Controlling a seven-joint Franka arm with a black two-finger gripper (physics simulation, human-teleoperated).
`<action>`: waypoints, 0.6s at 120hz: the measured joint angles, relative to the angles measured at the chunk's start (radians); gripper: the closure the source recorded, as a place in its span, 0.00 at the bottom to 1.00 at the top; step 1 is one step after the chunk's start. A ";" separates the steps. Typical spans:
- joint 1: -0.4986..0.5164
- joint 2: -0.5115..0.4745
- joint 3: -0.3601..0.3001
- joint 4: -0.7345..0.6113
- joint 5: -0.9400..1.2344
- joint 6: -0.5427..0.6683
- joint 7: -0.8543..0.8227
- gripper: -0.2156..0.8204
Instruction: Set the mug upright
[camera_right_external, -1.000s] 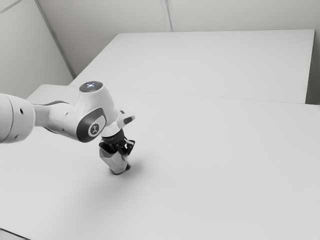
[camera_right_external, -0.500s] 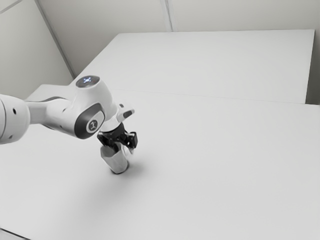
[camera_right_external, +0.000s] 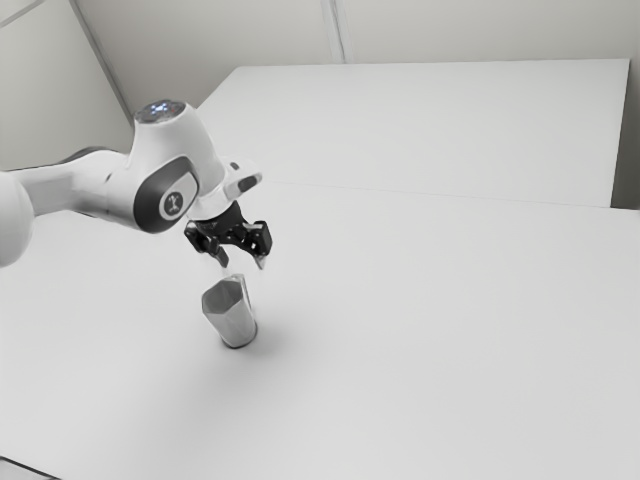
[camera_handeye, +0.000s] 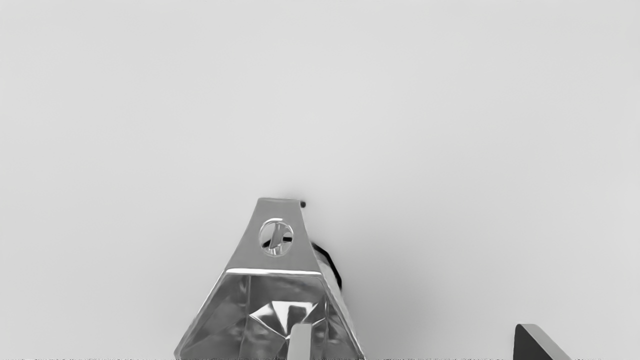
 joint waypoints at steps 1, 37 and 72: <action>0.001 0.001 -0.002 0.007 -0.001 -0.006 0.000 0.40; -0.007 0.017 -0.015 0.230 -0.044 -0.229 0.005 0.27; 0.004 0.048 -0.015 0.459 -0.073 -0.442 0.004 0.24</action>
